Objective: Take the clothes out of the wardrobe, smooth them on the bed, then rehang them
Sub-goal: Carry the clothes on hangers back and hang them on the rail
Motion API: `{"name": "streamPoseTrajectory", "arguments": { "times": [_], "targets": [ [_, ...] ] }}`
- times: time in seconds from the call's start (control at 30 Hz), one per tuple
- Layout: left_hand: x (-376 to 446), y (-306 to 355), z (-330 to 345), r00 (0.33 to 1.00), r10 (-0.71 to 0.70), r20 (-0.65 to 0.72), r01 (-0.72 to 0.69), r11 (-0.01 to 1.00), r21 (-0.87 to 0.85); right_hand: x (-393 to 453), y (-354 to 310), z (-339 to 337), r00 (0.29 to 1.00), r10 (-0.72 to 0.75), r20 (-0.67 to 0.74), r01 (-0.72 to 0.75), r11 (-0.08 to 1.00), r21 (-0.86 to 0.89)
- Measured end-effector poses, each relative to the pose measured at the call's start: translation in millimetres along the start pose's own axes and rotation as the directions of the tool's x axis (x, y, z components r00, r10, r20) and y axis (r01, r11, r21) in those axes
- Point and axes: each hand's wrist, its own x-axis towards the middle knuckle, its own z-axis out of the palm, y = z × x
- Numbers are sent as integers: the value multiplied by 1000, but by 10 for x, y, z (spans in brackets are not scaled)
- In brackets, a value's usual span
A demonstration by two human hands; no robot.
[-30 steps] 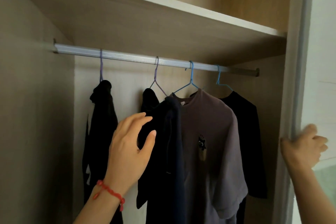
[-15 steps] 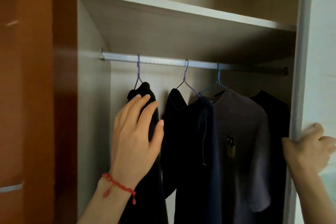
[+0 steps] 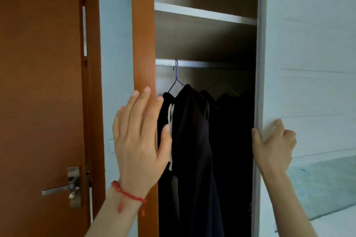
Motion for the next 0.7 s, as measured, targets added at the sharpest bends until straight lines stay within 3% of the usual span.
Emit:
{"name": "streamPoseTrajectory", "arguments": {
  "times": [0.1,0.17,0.27,0.43,0.7],
  "targets": [
    [-86,-188,40,956,-219,197,261,938,-228,-300,-236,8,999,-38,31,37,999,37],
    [-153,-269,88,901,-272,338,394,840,-373,-469,-386,22,996,-72,44,70,996,58],
    [-214,-344,109,848,-303,434,507,703,-499,-706,-557,51,990,-112,82,104,989,102],
    [-213,-370,100,806,-324,495,575,626,-527,-997,-720,115,982,-156,105,120,950,288],
    [-239,-377,124,824,-323,465,553,635,-539,-1331,-950,199,957,-268,108,200,884,423]
  ]
}}
